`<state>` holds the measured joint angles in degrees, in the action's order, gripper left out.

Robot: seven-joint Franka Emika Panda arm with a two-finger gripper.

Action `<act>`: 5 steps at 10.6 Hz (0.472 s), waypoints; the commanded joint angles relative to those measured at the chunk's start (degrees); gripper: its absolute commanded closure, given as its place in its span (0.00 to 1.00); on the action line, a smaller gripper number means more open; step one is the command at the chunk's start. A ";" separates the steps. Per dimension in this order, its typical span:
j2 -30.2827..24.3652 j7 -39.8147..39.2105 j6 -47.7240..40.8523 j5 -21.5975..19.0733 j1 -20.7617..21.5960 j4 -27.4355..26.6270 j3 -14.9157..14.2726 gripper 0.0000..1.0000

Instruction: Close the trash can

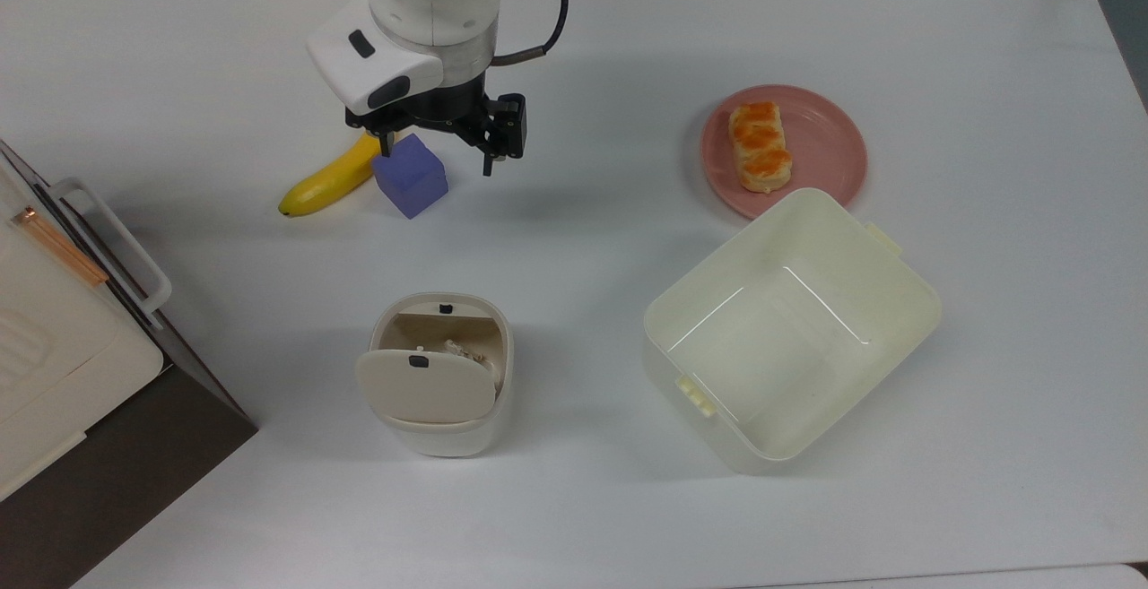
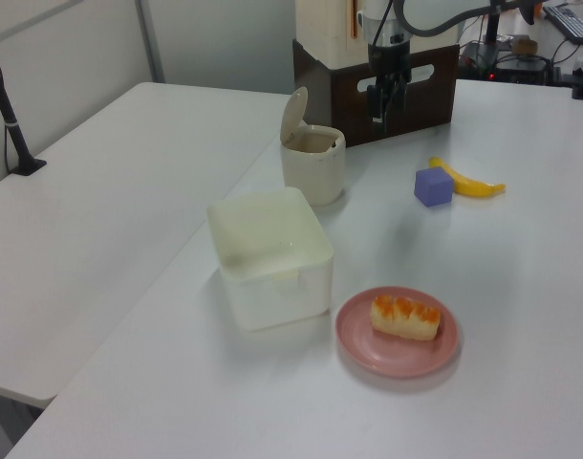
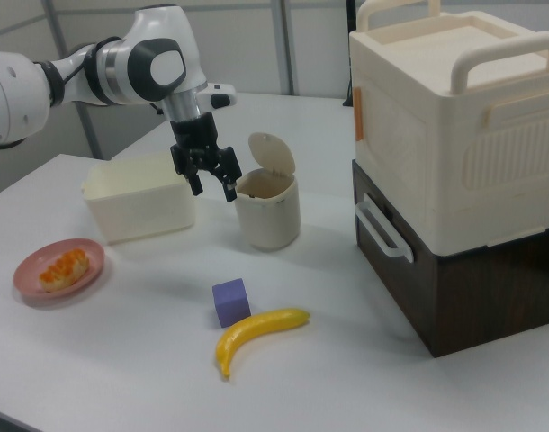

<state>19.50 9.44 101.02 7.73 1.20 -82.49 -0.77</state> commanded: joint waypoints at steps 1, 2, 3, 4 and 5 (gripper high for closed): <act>-1.22 -1.27 -1.88 -1.05 0.56 -0.57 -0.29 0.00; -1.14 -1.36 -1.88 -1.05 0.56 -0.57 -0.29 0.00; -1.13 -1.45 -1.79 -1.05 0.56 -0.57 -0.29 0.00; -1.13 -1.71 -1.79 -1.05 0.56 -0.57 -0.29 0.00; -1.13 -2.23 -1.79 -1.05 0.56 -0.57 -0.29 0.00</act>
<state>19.50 9.27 100.96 7.73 1.28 -82.49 -0.69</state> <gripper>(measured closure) 0.000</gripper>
